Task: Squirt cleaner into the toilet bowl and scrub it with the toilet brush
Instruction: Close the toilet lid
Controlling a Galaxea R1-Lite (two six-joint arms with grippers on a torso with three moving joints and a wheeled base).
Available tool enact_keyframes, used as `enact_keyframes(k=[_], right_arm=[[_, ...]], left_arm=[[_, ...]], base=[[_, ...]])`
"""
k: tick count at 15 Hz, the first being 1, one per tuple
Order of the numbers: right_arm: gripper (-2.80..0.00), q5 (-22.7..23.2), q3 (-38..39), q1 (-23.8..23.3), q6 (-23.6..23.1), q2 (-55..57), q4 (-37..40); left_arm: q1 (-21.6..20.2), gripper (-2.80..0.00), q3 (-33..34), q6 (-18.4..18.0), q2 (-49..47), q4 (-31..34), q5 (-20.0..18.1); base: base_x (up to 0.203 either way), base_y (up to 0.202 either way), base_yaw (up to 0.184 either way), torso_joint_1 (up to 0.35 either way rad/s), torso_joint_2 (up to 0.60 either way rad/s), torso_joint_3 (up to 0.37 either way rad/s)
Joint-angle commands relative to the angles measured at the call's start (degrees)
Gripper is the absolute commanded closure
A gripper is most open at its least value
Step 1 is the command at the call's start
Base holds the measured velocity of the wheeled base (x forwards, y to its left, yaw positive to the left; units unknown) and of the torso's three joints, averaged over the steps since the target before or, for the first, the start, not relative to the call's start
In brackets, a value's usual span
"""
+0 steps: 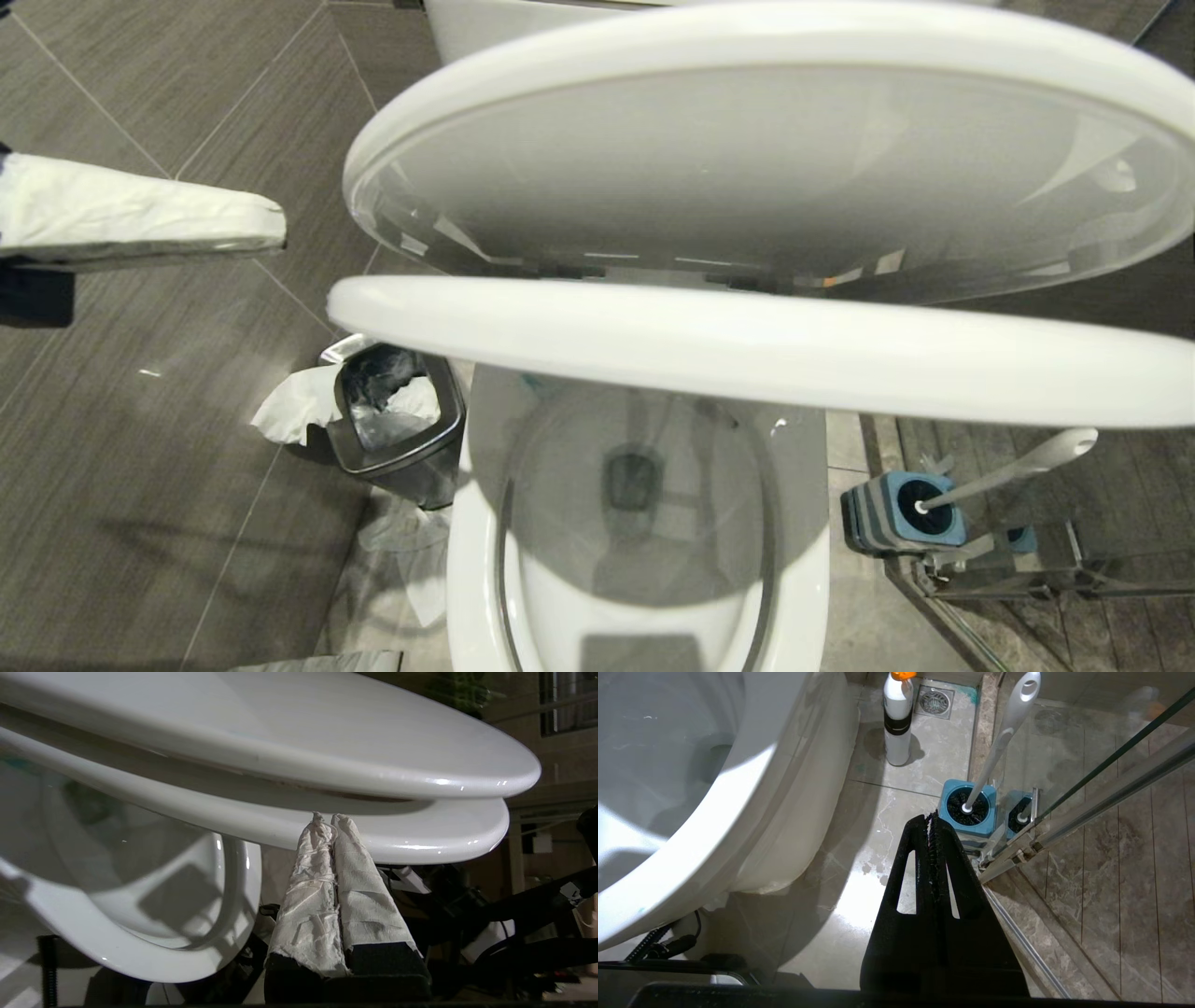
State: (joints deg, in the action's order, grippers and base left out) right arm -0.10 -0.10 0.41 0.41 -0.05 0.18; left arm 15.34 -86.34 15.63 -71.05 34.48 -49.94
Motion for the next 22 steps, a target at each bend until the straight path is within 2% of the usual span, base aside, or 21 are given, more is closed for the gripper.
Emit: enact_keyframes(k=[1, 3, 7, 11, 15, 22], right_arm=[[0.0, 0.0, 0.0, 0.0, 0.0, 0.0, 0.0], [0.0, 0.0, 0.0, 0.0, 0.0, 0.0, 0.0], [0.0, 0.0, 0.0, 0.0, 0.0, 0.0, 0.0], [0.0, 0.0, 0.0, 0.0, 0.0, 0.0, 0.0], [0.0, 0.0, 0.0, 0.0, 0.0, 0.0, 0.0], [0.0, 0.0, 0.0, 0.0, 0.0, 0.0, 0.0]], left_arm=[[-1.3, 0.0, -0.8, -0.1, 2.1, 0.5, 2.1], [-1.3, 0.0, -0.9, -0.4, 2.0, 0.5, 4.9], [-0.9, 0.0, -0.9, -0.4, 2.0, 0.9, 5.3], [0.4, 0.0, -0.4, -0.7, 2.5, 2.1, 8.4], [0.5, 0.0, -0.5, -0.7, 3.3, 4.2, 8.2], [0.6, 0.0, -1.3, -0.9, 3.6, 4.2, 8.2]], base=[[0.0, 0.0, 0.0, 0.0, 0.0, 0.0], [0.0, 0.0, 0.0, 0.0, 0.0, 0.0], [0.0, 0.0, 0.0, 0.0, 0.0, 0.0], [0.0, 0.0, 0.0, 0.002, 0.0, 0.092], [0.0, 0.0, 0.0, 0.004, 0.0, 0.192], [0.0, 0.0, 0.0, -0.001, 0.0, 0.208]])
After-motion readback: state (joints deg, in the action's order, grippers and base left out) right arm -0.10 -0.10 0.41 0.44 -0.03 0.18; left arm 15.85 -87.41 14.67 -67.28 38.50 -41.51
